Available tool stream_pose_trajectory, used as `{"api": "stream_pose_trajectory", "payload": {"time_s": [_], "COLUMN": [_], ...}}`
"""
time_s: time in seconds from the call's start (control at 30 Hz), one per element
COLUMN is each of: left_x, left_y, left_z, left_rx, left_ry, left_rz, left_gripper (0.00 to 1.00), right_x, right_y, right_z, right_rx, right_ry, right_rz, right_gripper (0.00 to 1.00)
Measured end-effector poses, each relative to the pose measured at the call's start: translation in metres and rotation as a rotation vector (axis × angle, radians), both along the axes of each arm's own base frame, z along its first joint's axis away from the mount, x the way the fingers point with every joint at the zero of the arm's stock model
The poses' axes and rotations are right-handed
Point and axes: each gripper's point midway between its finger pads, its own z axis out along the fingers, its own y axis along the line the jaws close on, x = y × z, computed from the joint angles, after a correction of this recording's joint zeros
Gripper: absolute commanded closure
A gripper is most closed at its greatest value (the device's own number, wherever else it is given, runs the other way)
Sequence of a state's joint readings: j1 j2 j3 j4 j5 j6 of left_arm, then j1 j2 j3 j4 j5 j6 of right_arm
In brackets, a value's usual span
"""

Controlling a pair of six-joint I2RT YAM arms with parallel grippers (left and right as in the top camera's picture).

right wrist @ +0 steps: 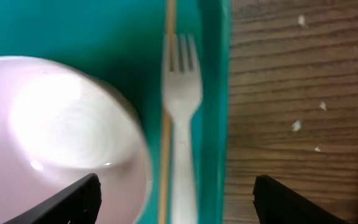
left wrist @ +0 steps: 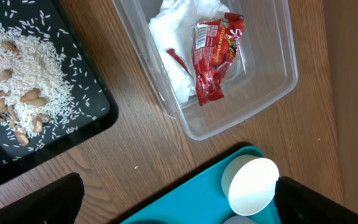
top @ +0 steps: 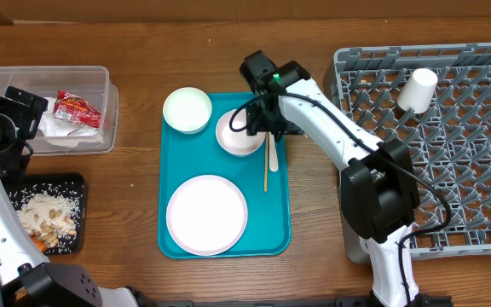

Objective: Sort waste into correct bins and load items into the dishwasher
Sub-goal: 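Reach the right gripper to the pink bowl and grip its rim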

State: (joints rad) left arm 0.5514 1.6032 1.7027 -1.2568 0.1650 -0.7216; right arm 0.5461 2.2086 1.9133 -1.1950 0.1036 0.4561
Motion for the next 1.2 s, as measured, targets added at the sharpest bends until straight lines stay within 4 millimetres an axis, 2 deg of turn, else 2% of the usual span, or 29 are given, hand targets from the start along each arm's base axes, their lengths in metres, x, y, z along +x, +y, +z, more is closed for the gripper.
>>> {"api": "stream_pose_trajectory", "payload": {"time_s": [0.17,0.3,0.43,0.57,0.63,0.7,0.9,1.1,1.2], "left_x": [0.0,0.0,0.0,0.0,0.0,0.0,0.0,0.0,0.0], "left_y": [0.0,0.0,0.0,0.0,0.0,0.0,0.0,0.0,0.0], "left_z": [0.0,0.0,0.0,0.0,0.0,0.0,0.0,0.0,0.0], "left_rx": [0.0,-0.001,-0.001,0.0,0.0,0.0,0.0,0.0,0.0], "left_ry": [0.0,0.0,0.0,0.0,0.0,0.0,0.0,0.0,0.0], "left_rz": [0.0,0.0,0.0,0.0,0.0,0.0,0.0,0.0,0.0], "left_gripper": [0.0,0.0,0.0,0.0,0.0,0.0,0.0,0.0,0.0], "right_x": [0.007,-0.009,-0.03,-0.039,-0.042,-0.044,-0.04,-0.041,-0.042], "right_y": [0.041,0.069,0.102,0.129,0.133,0.129,0.121,0.117,0.114], "right_z": [0.023,0.032,0.033,0.032,0.024,0.011,-0.009,-0.019,-0.026], "right_rx": [0.124,0.164,0.181,0.208,0.207,0.189,0.143,0.129,0.118], "right_ry": [-0.06,-0.066,-0.078,-0.124,-0.125,-0.12,-0.138,-0.133,-0.131], "right_rz": [0.17,0.357,0.555,0.651,0.672,0.68,0.677,0.673,0.671], "right_gripper": [0.2,0.21,0.31,0.35,0.39,0.41,0.52,0.55,0.59]}}
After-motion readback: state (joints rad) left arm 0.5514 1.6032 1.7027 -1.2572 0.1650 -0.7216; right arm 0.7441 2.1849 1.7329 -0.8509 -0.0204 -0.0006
